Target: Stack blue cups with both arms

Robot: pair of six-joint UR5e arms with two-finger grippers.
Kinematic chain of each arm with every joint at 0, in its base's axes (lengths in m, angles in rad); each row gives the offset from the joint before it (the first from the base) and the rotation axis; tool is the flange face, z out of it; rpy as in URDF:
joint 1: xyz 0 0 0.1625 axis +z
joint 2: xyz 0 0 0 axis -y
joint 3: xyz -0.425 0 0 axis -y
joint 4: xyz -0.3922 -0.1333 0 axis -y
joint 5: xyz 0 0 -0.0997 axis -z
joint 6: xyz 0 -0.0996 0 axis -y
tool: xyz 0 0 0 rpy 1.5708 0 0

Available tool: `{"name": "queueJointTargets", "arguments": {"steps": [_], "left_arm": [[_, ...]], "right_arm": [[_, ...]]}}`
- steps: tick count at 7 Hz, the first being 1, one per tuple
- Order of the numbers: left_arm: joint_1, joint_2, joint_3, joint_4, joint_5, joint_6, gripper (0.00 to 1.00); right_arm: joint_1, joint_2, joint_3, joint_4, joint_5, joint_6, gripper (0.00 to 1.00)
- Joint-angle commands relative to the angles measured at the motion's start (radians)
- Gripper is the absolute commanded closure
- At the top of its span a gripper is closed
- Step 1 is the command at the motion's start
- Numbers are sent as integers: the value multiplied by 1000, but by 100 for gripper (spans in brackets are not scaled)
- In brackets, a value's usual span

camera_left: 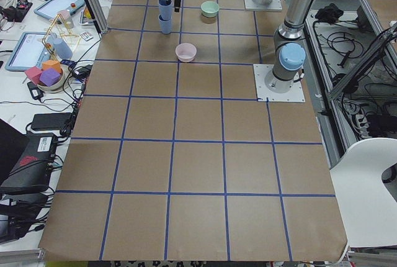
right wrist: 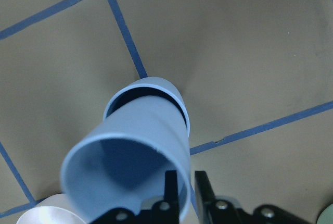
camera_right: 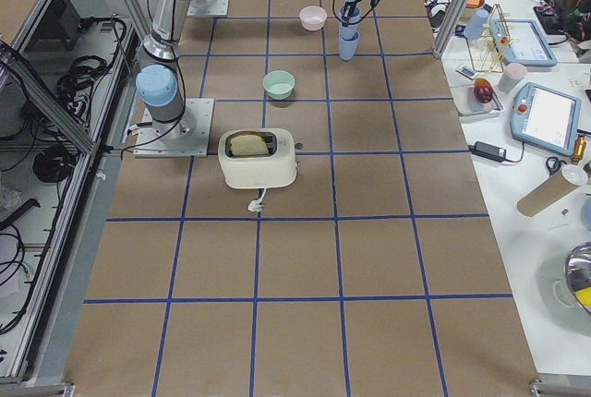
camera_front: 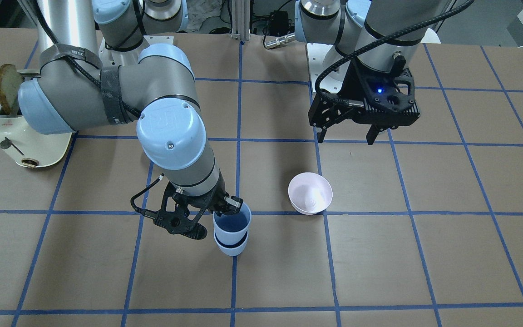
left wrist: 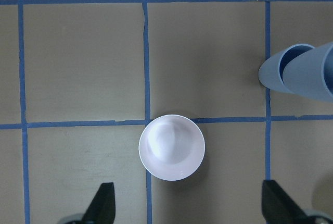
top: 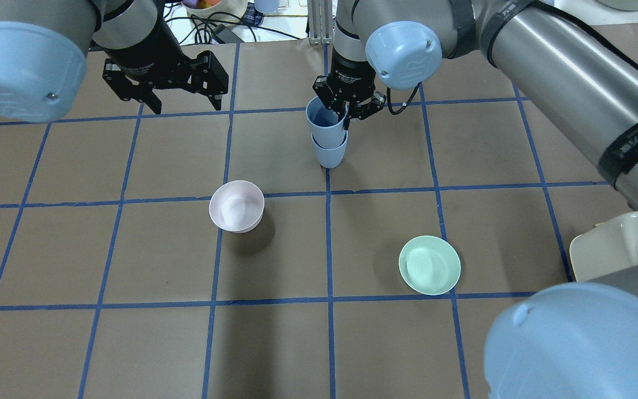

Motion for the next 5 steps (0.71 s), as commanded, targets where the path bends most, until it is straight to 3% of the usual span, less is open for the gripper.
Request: {"name": "queueJointTargets", "arguments": {"steps": [1,2,4,5], "left_arm": [[-1,1,0,-6,0,0,0],[-1,1,0,-6,-1,-2,0],[-1,1,0,-11,0,-5,0],[-1,3,2,-15,2,-5,0]], "right_arm": [[-3,-1,-4,-6,-4,-6,0],[-15,-8,-12,-3,-6,-14,0],[-105,-94,-17,15,-27,-250,0],[-150,-152,-9,112,-30,-325,0]]}}
